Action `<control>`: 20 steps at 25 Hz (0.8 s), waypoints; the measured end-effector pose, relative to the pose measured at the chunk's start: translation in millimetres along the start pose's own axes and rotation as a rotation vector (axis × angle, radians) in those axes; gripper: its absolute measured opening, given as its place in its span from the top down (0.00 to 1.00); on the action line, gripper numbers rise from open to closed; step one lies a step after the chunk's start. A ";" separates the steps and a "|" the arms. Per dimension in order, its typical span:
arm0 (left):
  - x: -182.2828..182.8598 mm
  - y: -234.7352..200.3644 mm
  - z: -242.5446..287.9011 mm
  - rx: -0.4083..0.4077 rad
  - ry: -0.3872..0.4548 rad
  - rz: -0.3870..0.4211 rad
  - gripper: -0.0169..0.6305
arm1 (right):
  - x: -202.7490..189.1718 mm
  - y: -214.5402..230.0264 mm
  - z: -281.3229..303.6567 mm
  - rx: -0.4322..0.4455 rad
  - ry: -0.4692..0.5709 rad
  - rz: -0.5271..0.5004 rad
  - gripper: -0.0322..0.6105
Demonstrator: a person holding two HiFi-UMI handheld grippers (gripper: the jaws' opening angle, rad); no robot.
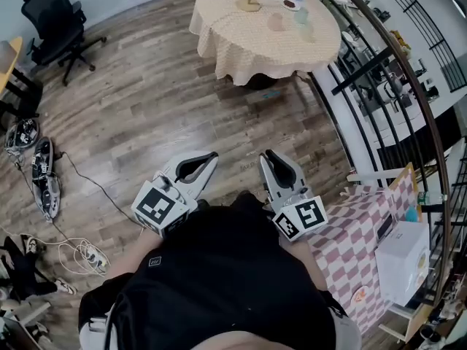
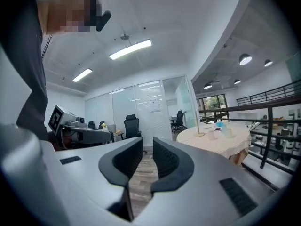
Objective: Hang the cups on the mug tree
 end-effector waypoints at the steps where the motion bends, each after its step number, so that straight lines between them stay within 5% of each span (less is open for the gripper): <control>1: 0.1 -3.3 0.8 -0.003 0.001 -0.002 0.96 | -1.5 -0.4 3.6 0.004 -0.008 0.006 0.83; 8: 6.5 -35.8 32.1 -0.018 0.009 -0.040 0.96 | -5.1 24.9 46.6 0.045 -0.016 0.037 0.83; 20: 39.7 -120.1 132.7 0.080 -0.026 0.014 0.96 | 16.2 130.0 148.0 0.176 0.038 0.094 0.83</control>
Point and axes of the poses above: the fingertips, and each gripper's own axes: z forward along the fingers, y to its right, x out of its top, the point moved 1 cm from there along -z, backward along the fingers, and after that the axes turned 3 degrees about -z, right-handed, at the moved point
